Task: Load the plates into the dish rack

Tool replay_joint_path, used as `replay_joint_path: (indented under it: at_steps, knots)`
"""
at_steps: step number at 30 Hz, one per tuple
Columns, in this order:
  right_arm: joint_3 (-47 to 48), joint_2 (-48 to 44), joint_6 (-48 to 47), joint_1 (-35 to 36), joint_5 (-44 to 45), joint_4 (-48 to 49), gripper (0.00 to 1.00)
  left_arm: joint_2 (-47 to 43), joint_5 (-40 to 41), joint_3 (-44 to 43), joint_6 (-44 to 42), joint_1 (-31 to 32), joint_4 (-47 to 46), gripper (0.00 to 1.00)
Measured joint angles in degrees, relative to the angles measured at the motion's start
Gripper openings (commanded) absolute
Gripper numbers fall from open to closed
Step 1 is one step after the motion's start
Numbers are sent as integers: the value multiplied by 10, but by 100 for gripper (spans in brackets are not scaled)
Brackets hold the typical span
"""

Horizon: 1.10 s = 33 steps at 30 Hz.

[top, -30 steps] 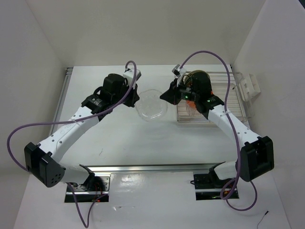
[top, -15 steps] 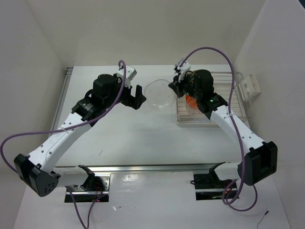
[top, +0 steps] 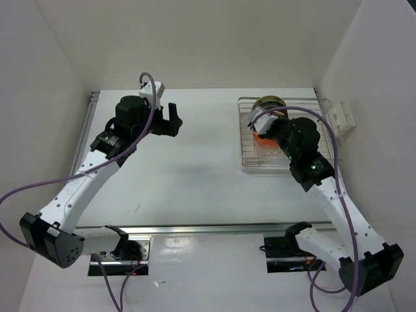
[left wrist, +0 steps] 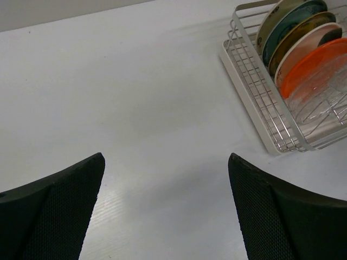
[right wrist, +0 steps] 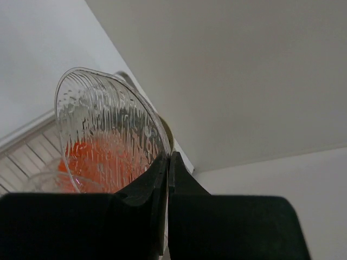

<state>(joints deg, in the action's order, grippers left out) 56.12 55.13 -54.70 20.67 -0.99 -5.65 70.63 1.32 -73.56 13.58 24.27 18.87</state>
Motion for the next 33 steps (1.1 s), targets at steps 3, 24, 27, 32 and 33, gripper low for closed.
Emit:
replay_joint_path:
  at_steps: [3, 24, 27, 32, 33]
  knots:
    - [-31, -13, -33, -4, 17, -11, 0, 9, -14, 7, 8, -16, -1, 100]
    - [-135, -58, -115, -7, 17, 22, 0, 78, -159, 28, 57, -110, -31, 100]
    - [-135, -40, -117, -7, 13, 21, 0, 82, -165, 29, 61, -111, -31, 100]
    - [-159, -37, -120, -7, 13, 27, 0, 82, -170, 34, 61, -123, -35, 100]
    - [-170, -39, -123, -7, 16, 27, 0, 82, -171, 35, 61, -126, -35, 100]
